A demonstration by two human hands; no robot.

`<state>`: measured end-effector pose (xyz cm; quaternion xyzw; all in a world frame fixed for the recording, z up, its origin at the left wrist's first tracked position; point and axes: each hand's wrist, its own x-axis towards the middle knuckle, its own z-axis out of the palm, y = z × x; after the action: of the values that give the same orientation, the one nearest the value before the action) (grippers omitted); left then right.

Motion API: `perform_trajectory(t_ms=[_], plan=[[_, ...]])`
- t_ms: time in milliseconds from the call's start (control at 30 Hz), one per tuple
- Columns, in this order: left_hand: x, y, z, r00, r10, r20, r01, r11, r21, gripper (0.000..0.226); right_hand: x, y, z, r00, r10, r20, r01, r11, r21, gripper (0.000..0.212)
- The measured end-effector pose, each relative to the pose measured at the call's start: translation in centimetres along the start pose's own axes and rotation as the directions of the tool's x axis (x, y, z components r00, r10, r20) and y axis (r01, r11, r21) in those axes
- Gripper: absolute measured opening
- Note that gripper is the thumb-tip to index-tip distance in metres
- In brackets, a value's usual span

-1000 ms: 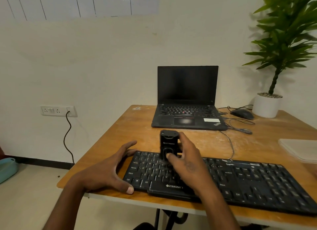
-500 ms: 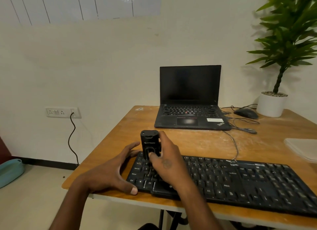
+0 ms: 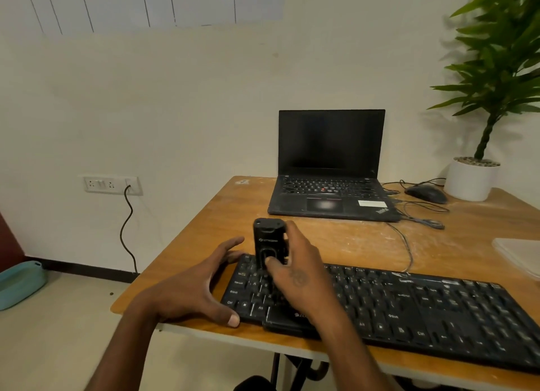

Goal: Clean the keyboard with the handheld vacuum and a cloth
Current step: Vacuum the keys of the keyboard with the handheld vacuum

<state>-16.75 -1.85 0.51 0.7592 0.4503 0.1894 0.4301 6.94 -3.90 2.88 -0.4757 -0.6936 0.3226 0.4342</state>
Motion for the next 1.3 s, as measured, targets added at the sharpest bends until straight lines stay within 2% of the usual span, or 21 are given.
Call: perform_trajectory(t_ms=[133,233,367,533,700,800,1033,1167,1300], plan=[[0.1,-0.1,0.1,1.000,0.003,-0.028,-0.003,1.000,0.001,0.127,1.3,-0.8,2.6,0.999,-0.027,0.047,0.028,0.999,-0.026,0.043],[0.1,-0.2,0.0,1.000,-0.001,-0.011,0.000,1.000,-0.011,0.127,1.1,-0.7,1.9,0.998,-0.020,0.055,0.020,1.000,0.012,0.045],[0.0,-0.4,0.0,1.000,-0.007,0.005,0.007,1.000,-0.002,0.127,-0.9,0.3,-1.8,1.000,0.015,-0.007,-0.014,0.999,0.044,0.051],[0.1,-0.3,-0.1,1.000,0.001,0.004,-0.001,1.000,0.000,0.127,-2.3,1.1,-5.0,0.994,0.063,-0.088,-0.057,0.996,0.075,0.047],[0.6,0.4,0.2,1.000,0.017,0.022,-0.016,1.000,-0.012,0.130,-1.0,0.0,-2.0,0.997,0.029,-0.072,-0.029,1.000,-0.006,0.046],[1.1,1.0,0.5,0.999,0.007,0.036,-0.006,1.000,-0.018,0.131,-0.6,-0.2,-0.8,0.999,0.031,-0.041,-0.031,1.000,0.006,0.046],[1.0,0.7,1.2,1.000,0.010,0.001,-0.010,1.000,0.018,0.130,-3.3,1.4,-6.3,0.989,0.118,-0.091,-0.108,0.989,0.106,0.047],[1.1,0.8,1.2,1.000,0.022,-0.015,-0.022,0.999,0.028,0.130,-3.4,1.5,-6.9,0.982,0.124,-0.141,-0.117,0.991,0.058,0.045],[1.0,0.9,1.4,0.999,0.022,-0.028,-0.021,0.999,0.040,0.130,-1.7,1.1,-3.9,0.992,0.082,-0.093,-0.082,0.997,0.000,0.043]])
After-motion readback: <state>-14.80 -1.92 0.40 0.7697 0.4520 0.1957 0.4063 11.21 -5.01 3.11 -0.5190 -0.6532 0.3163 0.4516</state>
